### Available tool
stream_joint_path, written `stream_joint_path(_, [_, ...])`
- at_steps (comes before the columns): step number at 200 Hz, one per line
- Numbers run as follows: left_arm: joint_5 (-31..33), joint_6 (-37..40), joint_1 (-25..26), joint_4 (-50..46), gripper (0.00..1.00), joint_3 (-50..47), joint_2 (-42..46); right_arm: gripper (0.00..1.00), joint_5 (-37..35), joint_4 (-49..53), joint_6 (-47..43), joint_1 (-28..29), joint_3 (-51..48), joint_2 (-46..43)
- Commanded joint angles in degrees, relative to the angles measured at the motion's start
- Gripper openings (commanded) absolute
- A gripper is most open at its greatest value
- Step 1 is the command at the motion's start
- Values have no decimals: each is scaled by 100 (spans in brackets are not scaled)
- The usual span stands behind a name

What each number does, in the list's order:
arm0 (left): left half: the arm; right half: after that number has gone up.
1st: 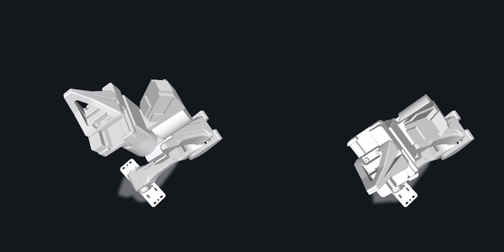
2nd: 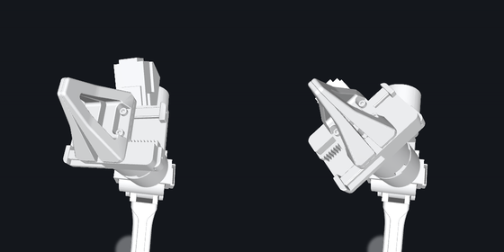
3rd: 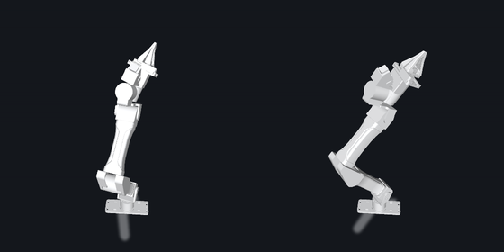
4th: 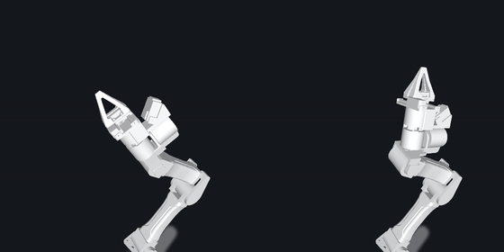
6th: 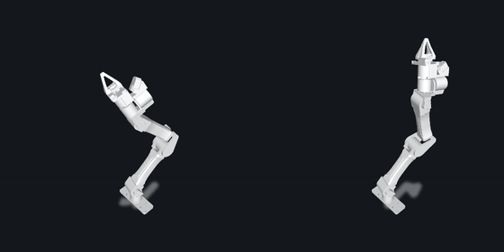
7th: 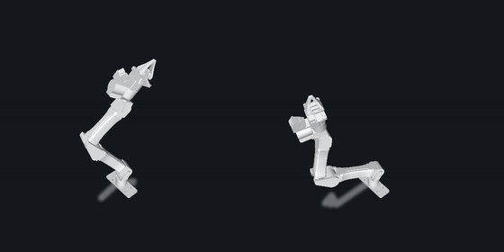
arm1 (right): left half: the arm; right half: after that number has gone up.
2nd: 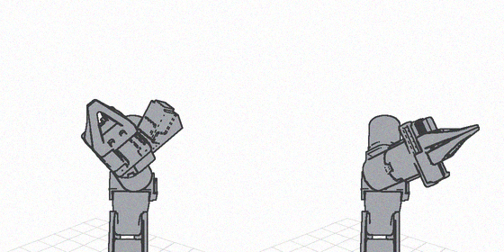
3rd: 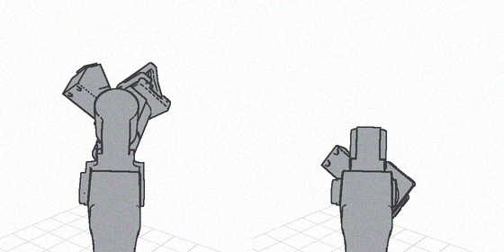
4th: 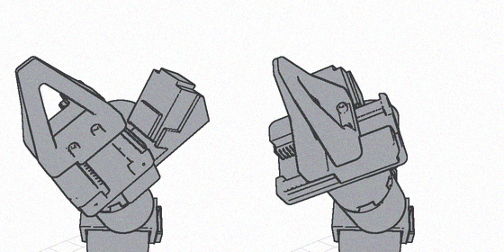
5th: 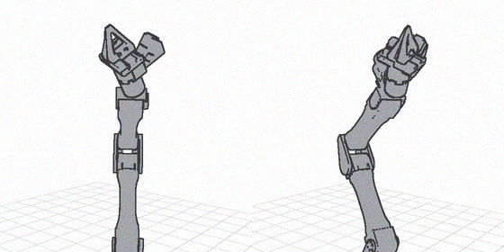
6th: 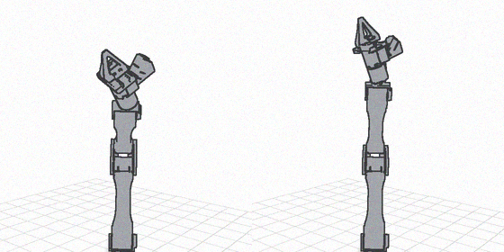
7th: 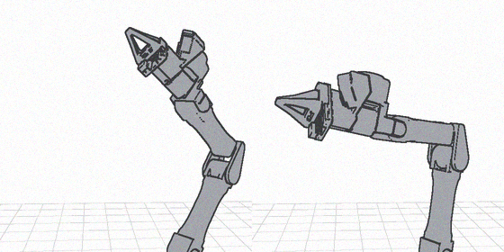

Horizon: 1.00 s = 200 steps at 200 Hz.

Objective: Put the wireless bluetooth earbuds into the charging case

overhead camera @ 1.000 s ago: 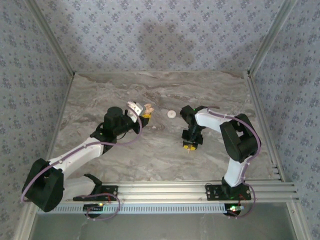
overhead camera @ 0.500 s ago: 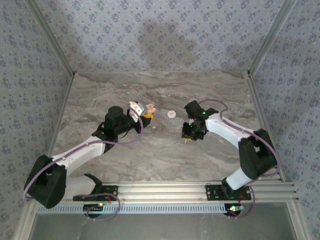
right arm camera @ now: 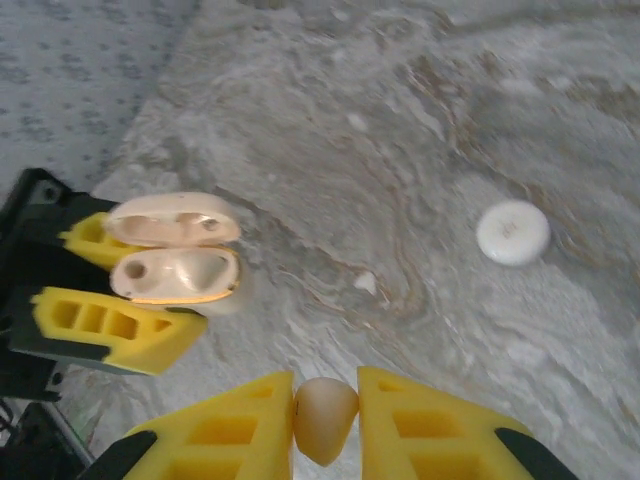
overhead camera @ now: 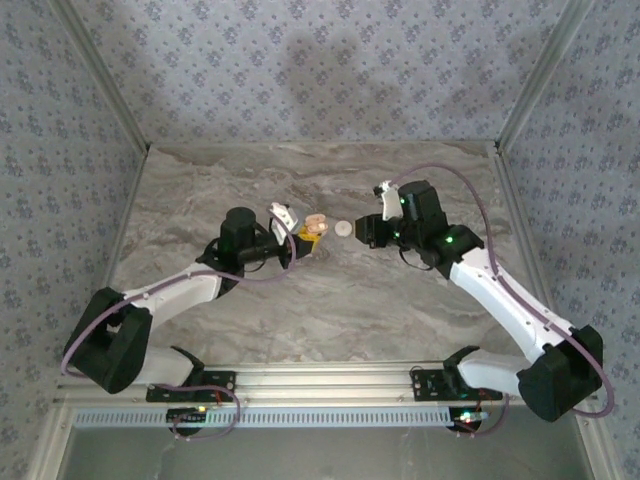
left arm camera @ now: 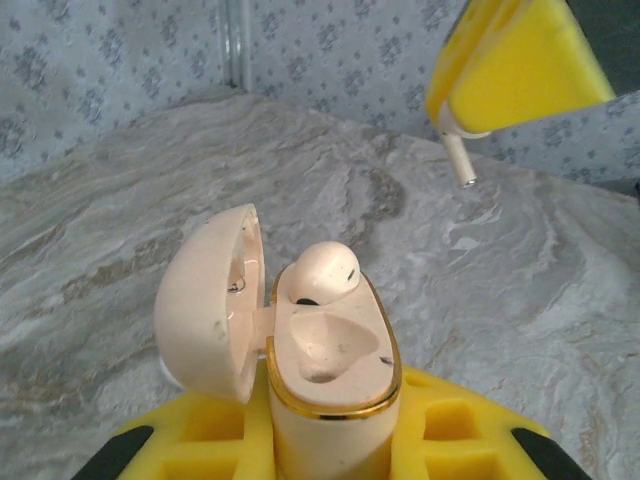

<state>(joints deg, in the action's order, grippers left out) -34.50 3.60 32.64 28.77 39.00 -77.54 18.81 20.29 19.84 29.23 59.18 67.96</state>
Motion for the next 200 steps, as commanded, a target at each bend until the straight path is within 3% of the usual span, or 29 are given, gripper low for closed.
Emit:
stream_joint_path(1, [-549, 113, 55, 219, 17, 356, -24, 23, 582, -515, -480, 46, 315, -93])
stream_joint_path(84, [-683, 19, 155, 257, 17, 634, -36, 23, 710, -1060, -861, 578, 853, 386])
stream_joint_path(200, [-523, -410, 161, 598, 17, 669, 28, 23, 995, -1292, -852, 715, 867, 743])
